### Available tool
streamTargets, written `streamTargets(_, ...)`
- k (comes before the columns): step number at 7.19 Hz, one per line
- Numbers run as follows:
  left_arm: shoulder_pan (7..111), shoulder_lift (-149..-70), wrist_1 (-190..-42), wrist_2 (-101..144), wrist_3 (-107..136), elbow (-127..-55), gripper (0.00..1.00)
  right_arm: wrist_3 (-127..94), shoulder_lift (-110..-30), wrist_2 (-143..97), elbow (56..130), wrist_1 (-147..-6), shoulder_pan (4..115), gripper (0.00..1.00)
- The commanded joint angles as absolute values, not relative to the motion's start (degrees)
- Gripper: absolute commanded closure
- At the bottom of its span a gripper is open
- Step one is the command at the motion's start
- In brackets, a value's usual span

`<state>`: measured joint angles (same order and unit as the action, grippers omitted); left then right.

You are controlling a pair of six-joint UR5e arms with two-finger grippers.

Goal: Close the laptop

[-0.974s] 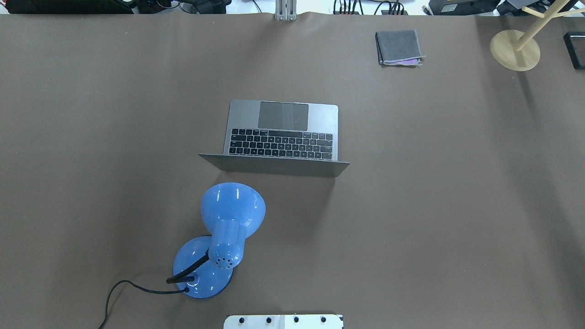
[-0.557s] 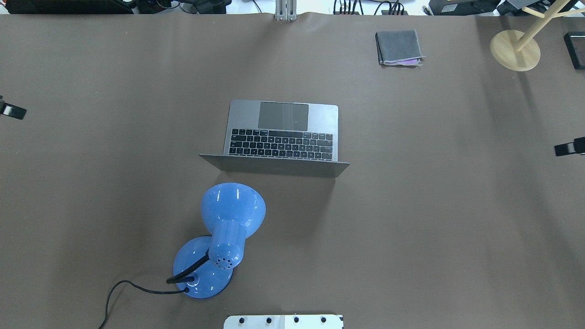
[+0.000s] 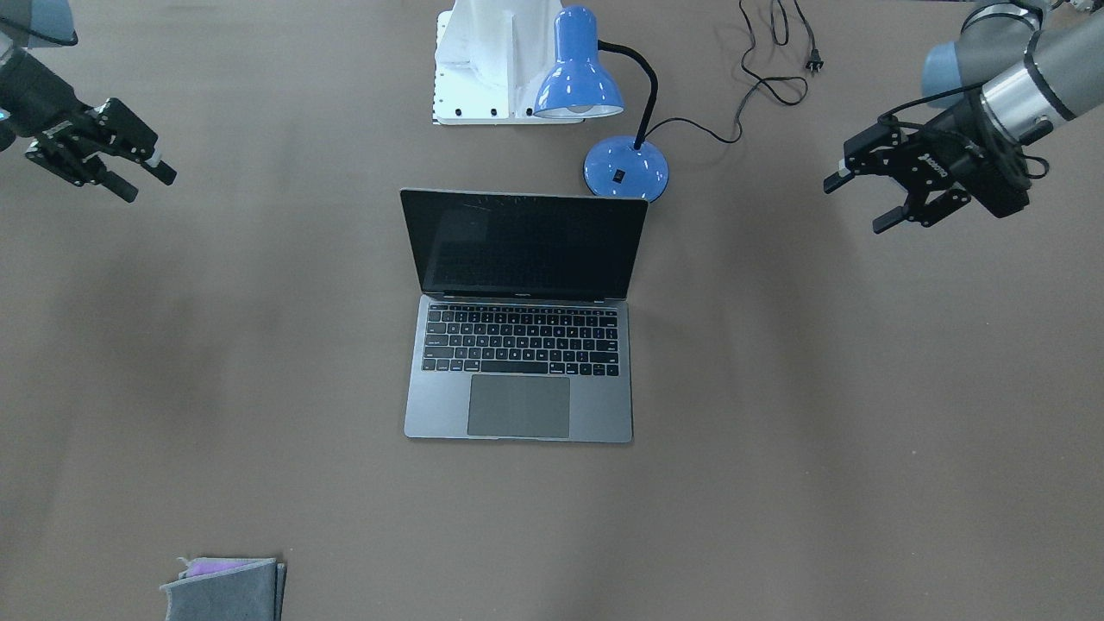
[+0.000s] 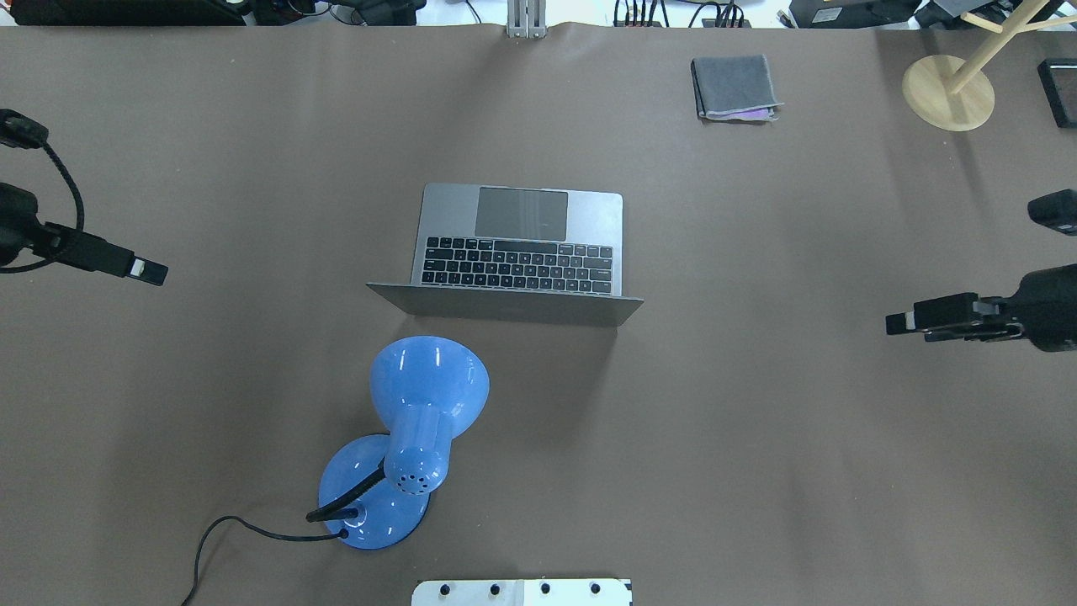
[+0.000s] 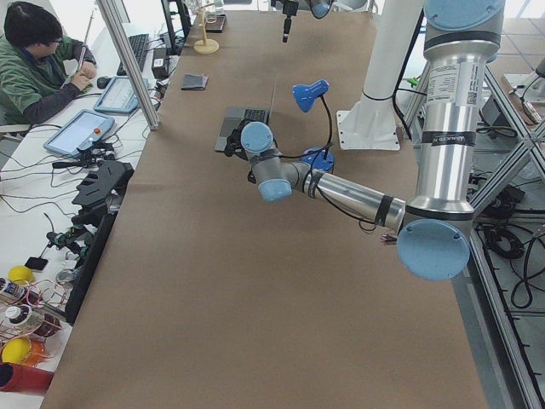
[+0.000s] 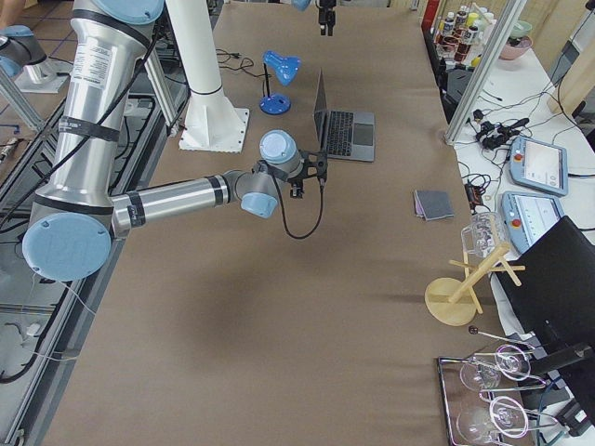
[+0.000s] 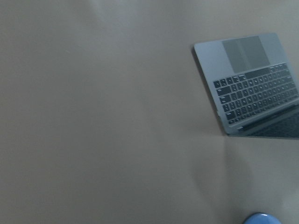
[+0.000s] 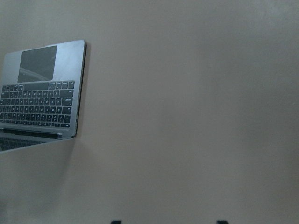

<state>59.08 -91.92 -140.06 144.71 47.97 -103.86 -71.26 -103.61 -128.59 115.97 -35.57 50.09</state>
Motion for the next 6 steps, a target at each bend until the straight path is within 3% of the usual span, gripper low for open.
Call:
streamTargets(1, 54.9, -92.2, -146.0, 141.5, 52.5, -103.9, 0.65, -77.7, -103.3, -121.5, 119.3, -35.4, 39.6, 0.84)
streamTargets(2, 52.2, -93.0, -147.5, 140.9, 55.9, -103.9, 1.00, -79.0, -103.4, -118.4, 120.1, -35.4, 36.0, 1.00)
streamTargets(4, 48.5, -93.5, -150.2, 137.4, 58.2, -104.1, 1.00, -81.1, -102.6, -106.5, 122.2, -35.7, 25.8, 1.00)
streamTargets(6, 44.8, -96.1, -150.5, 136.4, 63.7, -103.8, 1.00, -83.4, -95.1, -100.7, 122.2, -40.5, 22.0, 1.00)
